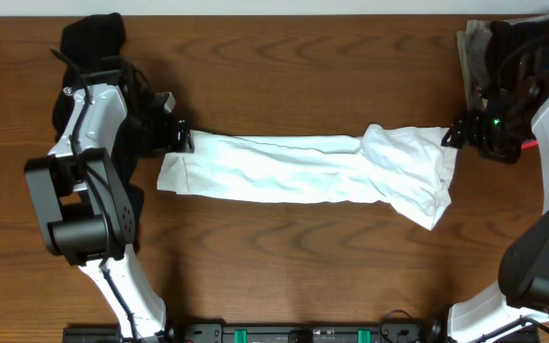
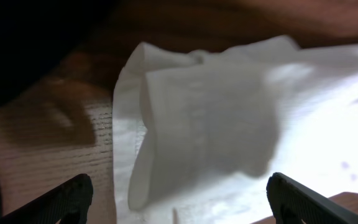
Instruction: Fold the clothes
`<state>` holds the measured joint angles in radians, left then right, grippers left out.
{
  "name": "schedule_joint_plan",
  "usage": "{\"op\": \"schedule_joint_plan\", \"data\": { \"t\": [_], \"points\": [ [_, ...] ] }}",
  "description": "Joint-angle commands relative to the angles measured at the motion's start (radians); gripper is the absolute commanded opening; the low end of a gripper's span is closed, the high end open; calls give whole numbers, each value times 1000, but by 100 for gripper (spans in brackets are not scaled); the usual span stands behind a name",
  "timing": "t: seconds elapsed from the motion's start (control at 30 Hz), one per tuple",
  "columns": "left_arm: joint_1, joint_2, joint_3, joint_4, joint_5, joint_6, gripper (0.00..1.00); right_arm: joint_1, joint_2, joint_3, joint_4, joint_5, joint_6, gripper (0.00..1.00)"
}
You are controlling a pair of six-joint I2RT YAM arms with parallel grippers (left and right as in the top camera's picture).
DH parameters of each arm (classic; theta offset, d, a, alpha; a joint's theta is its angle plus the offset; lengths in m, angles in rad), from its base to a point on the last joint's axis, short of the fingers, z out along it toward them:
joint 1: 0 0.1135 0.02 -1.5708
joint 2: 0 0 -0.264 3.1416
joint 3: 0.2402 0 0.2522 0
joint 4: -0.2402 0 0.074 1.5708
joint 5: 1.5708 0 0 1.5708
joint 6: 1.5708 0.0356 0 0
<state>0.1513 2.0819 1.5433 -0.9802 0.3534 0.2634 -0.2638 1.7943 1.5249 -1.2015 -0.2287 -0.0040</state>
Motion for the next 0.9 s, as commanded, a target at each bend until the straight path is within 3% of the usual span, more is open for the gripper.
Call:
{"op": "schedule_joint_plan", "data": {
  "t": [0.0, 0.27, 0.4, 0.53, 0.63, 0.7, 0.87],
  "points": [
    [1, 17, -21, -2, -37, 72, 91, 5, -16, 14, -2, -7, 6, 77],
    [0, 17, -148, 82, -31, 110, 90, 5, -16, 14, 14, -8, 7, 77],
    [-1, 17, -199, 143, 26, 110, 72, 5, -16, 14, 24, -8, 7, 77],
    [-2, 17, -213, 196, 66, 95, 35, 5, -16, 14, 28, -8, 7, 77],
    [-2, 17, -213, 236, 66, 52, 14, 5, -16, 14, 28, -8, 7, 77],
    [-2, 16, -212, 258, 66, 31, 6, 5, -16, 14, 28, -8, 7, 77],
    [13, 2, -206, 263, 66, -12, 6, 5, -16, 14, 27, -12, 7, 78]
  ]
}}
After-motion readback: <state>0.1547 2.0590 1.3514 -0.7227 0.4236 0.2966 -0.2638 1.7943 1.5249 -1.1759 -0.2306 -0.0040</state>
